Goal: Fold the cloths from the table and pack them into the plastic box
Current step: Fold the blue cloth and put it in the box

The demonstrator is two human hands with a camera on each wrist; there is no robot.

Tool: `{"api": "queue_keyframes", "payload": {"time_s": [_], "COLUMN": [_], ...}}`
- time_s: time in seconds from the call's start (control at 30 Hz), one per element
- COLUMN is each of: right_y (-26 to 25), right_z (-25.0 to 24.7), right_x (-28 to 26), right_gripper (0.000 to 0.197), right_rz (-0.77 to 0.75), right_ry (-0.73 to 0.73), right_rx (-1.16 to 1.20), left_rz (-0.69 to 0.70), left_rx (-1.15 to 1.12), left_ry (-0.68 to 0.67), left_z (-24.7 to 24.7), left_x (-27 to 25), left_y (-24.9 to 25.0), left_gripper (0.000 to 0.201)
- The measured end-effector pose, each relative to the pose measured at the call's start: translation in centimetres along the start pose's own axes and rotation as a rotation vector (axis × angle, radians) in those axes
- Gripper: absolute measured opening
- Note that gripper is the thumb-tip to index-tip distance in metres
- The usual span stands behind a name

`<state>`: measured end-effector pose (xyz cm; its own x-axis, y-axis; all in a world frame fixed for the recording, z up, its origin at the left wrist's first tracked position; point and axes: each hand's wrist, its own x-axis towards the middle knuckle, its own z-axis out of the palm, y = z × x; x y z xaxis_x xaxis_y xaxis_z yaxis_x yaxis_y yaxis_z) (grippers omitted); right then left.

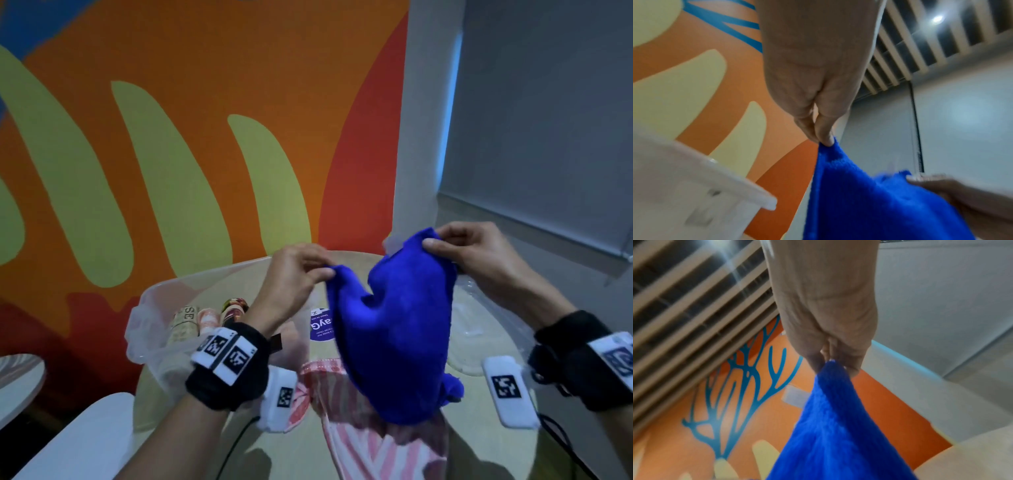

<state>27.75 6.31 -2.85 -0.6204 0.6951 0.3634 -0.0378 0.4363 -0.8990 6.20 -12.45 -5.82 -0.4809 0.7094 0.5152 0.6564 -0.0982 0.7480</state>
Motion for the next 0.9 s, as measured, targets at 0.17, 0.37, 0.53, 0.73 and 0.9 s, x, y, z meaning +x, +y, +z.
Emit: {"api": "queue_keyframes", "payload": {"time_s": [0.17,0.37,0.53,0.73,0.9], "right_y": [3.2,0.4,0.1,0.6,0.6], "right_z": [1.4,6.9,8.1,7.4,4.5], "right_x": [0.9,-2.9,-4.5,-5.4,-3.1], "right_gripper": [0.015,0.015,0.007,0.022,0.034], "right_rz": [0.083,-0.202,-0.443,-0.304,-0.118], "right_ry": [0.306,0.101,0.051,-0.253,-0.198], "right_rx": [-0.107,-0.091,-0.251,-0.158,0.244], "left_rz": [-0.235,-0.142,-0.149,-0.176,-0.06], "left_rx": [-0.085,-0.254,-0.315,-0.382,-0.284], "left_ry": [0.143,0.087,0.006,-0.05,-0.179], "left_z": [0.5,3.5,3.7,3.0,0.6], "left_x": [-1.2,-2.4,-2.7,-3.2,-2.2], "left_y": [-1.9,2.7,4.0,3.3,4.4], "left_gripper": [0.003,0.019,0.029,0.024,0.017]}}
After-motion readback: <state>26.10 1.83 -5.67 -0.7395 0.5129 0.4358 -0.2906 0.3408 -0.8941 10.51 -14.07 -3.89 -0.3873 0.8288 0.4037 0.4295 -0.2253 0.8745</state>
